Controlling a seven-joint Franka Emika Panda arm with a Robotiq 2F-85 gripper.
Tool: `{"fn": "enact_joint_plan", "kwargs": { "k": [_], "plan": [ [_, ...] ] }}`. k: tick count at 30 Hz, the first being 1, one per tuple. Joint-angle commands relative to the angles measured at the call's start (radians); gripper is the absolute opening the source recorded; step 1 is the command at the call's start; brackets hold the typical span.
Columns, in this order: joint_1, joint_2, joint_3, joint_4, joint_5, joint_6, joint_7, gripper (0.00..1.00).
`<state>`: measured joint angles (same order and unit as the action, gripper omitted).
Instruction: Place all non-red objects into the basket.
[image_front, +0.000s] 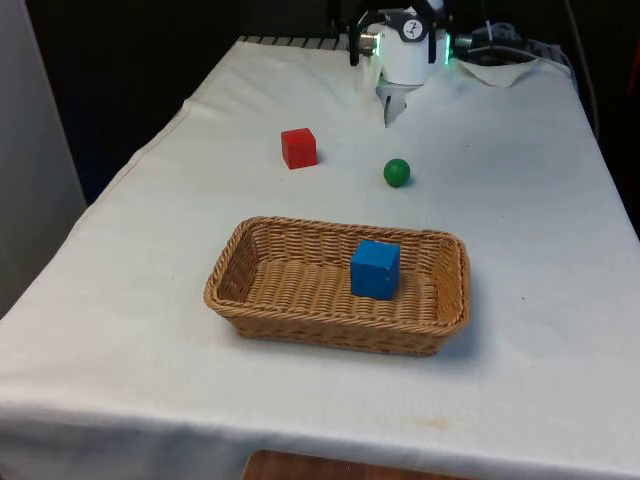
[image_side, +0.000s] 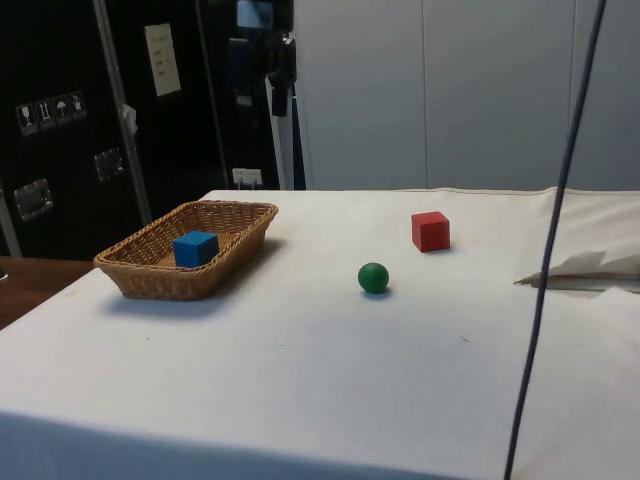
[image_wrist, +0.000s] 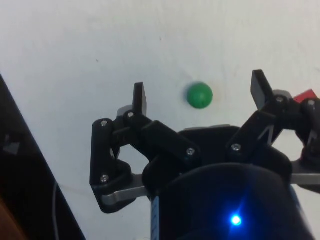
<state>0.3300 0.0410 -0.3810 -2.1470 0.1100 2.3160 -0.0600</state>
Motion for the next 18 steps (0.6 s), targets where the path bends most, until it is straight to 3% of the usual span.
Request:
{"fn": "enact_joint_plan", "kwargs": {
  "k": [1,3,4,11,12,13,18],
  "plan": [
    [0.002,-0.019,-0.001,-0.017,-0.03,0.0,0.019,1.0],
    [0.001,-0.046,0.002,-0.046,-0.06,0.0,0.03,1.0],
    [0.0,-0.043,0.003,-0.042,-0.041,-0.001,0.015,1.0],
    [-0.001,-0.111,0.013,-0.123,-0.136,0.007,0.068,1.0],
    [0.0,-0.101,0.01,-0.108,-0.11,-0.001,0.048,1.0],
    [-0.001,-0.118,0.015,-0.135,-0.144,0.011,0.073,1.0],
    [-0.002,-0.162,0.019,-0.212,-0.169,0.042,0.087,1.0]
  ]
}}
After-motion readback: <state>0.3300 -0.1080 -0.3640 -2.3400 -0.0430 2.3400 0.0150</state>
